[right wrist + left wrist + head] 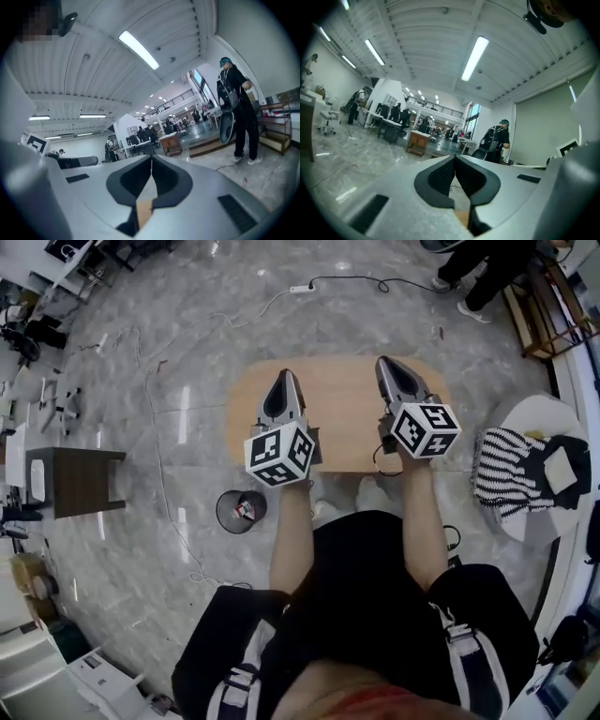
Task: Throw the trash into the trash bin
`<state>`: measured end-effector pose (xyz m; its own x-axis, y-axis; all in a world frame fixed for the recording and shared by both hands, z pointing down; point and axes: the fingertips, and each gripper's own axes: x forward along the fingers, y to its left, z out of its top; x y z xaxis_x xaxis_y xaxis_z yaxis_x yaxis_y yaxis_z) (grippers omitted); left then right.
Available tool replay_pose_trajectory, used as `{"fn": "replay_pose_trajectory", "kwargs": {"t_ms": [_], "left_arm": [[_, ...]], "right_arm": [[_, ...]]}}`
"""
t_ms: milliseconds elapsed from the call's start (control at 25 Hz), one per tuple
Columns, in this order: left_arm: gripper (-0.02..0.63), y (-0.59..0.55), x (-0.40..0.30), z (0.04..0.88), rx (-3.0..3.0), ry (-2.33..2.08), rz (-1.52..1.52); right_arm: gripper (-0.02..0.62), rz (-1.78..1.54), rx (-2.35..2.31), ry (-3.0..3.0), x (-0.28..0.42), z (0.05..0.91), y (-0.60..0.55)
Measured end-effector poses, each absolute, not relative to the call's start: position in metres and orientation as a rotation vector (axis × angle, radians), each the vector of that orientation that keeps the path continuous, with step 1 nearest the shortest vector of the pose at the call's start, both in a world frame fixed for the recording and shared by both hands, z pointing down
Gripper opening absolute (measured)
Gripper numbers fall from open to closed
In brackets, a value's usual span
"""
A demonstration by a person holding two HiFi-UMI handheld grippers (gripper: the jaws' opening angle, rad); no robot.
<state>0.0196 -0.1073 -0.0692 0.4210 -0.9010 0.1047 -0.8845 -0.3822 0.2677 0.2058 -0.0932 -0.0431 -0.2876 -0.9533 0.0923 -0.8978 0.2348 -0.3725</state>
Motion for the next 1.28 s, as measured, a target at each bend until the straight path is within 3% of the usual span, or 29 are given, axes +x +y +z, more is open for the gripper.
{"fn": "replay_pose_trajectory", "kwargs": {"t_ms": [480, 1280], "left_arm": [[0.008, -0.098, 0.149, -0.169, 2.673, -1.395, -0.247], [0.008, -0.097, 0.215, -0.183, 2.725, -1.318, -0.294]], "right_arm": [[0.012, -0.150, -1.870, 2.318, 0.306, -0.145, -0.071], [0.011, -0.027, -1.883, 2.383, 0.355, -0.159, -0.074]]}}
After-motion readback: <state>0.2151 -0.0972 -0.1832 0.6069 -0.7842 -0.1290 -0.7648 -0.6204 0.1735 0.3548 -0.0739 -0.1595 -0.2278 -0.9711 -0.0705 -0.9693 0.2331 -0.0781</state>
